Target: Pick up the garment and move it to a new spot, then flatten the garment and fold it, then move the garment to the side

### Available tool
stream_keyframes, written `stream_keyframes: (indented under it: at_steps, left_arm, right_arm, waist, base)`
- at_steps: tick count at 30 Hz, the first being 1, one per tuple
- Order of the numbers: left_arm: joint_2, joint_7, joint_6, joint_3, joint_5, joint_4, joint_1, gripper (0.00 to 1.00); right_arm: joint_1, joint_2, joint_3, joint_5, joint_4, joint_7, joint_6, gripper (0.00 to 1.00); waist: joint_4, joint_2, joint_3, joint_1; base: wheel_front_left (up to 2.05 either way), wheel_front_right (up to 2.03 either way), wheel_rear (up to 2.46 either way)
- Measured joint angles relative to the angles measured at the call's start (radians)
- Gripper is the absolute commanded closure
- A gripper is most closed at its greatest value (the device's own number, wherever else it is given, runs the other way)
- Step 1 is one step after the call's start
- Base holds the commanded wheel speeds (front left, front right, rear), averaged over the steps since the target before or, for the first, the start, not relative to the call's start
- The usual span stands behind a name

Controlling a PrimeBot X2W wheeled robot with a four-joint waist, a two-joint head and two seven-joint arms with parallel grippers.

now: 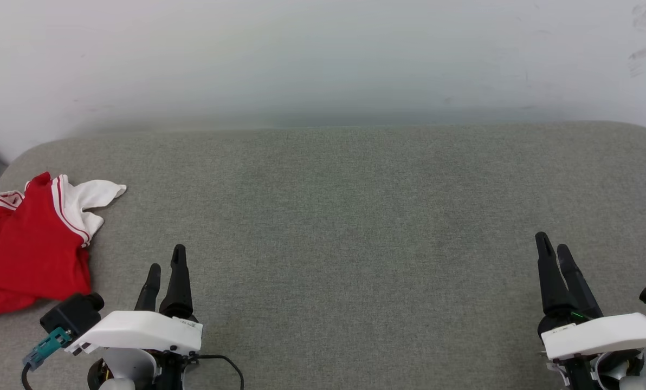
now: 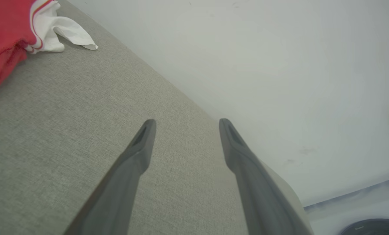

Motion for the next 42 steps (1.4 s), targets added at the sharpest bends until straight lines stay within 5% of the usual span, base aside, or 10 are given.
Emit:
stream_keyframes:
  at_steps: [42]
  left_arm:
    - [0.040,-0.115,0.114,-0.119,0.485,-0.071,0.005,0.00]
  right_arm:
    - [0.015,0.000,0.026,-0.499,-0.049,-0.117,0.000,0.00]
  waist:
    - [0.013,0.0000,0.040,0.0000]
  base:
    - [0.00,0.00,0.00]
